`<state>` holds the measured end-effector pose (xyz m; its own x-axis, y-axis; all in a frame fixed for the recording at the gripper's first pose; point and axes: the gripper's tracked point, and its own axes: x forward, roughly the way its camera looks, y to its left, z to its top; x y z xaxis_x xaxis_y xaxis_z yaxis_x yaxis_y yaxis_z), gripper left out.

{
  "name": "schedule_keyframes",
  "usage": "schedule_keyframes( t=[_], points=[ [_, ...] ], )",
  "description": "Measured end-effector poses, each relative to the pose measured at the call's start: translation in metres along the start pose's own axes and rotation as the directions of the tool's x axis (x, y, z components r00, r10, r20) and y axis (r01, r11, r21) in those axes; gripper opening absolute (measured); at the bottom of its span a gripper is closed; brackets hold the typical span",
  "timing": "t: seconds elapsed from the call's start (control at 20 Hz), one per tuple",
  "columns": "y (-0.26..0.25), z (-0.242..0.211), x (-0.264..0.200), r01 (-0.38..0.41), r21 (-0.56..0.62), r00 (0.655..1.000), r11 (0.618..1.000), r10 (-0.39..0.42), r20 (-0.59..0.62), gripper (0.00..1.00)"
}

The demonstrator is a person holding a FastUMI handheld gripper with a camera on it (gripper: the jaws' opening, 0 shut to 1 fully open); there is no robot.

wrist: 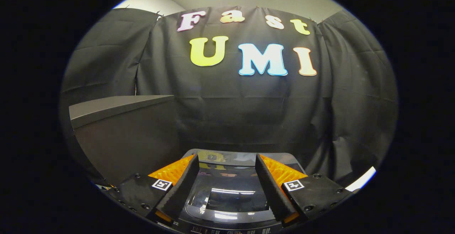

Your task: Put the clothes into the washing machine and then close the washing machine lid.

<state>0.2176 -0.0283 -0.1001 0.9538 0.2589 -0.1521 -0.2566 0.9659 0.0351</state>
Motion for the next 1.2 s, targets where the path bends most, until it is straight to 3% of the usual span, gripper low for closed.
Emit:
schedule_keyframes(
  t=[0.3,0.6,1.2],
  points=[
    [0.003,-0.002,-0.006,0.000,0.022,1.000,1.000,0.001,-0.012,0.98],
    [0.007,0.036,-0.035,0.022,0.036,0.999,0.999,-0.023,0.029,0.98],
    [0.030,0.118,-0.178,0.053,0.132,0.987,0.990,-0.072,0.145,0.96]
  ],
)
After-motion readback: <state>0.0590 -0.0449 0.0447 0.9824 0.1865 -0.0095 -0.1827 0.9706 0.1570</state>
